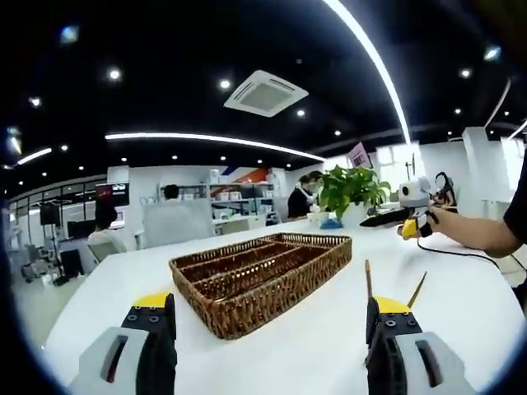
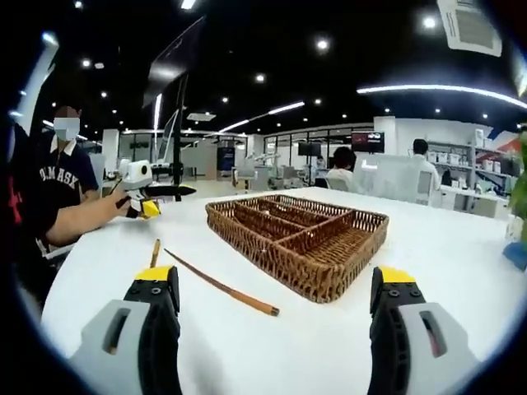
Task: Arrange the knives, forks, and spoons in their matching storage slots by inserting each utensil handle-first until every utensil is classified and aligned in the correct compartment
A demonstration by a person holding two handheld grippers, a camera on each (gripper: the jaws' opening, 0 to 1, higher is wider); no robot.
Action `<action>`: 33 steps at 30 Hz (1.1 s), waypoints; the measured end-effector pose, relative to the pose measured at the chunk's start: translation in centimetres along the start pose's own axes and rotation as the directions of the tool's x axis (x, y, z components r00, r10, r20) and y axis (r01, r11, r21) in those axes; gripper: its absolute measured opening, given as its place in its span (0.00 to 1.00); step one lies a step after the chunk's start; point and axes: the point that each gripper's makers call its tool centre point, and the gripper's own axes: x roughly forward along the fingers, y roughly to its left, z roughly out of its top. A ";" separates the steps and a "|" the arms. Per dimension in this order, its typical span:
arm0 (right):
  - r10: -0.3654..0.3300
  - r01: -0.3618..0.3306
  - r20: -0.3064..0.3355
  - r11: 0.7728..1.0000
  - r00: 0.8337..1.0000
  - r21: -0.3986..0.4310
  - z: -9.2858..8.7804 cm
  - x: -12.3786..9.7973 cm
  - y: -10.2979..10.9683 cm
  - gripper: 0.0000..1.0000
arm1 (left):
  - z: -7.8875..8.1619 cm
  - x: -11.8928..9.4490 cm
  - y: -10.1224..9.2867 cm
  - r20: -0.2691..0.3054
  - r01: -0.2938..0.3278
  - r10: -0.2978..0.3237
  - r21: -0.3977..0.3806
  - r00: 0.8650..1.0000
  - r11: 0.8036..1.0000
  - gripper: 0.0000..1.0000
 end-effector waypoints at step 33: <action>0.224 -0.222 -0.191 0.975 0.956 0.028 -5.2 3.8 3.9 0.70 | -0.8 0.1 -0.3 -0.028 0.001 0.000 0.016 1.000 1.000 1.00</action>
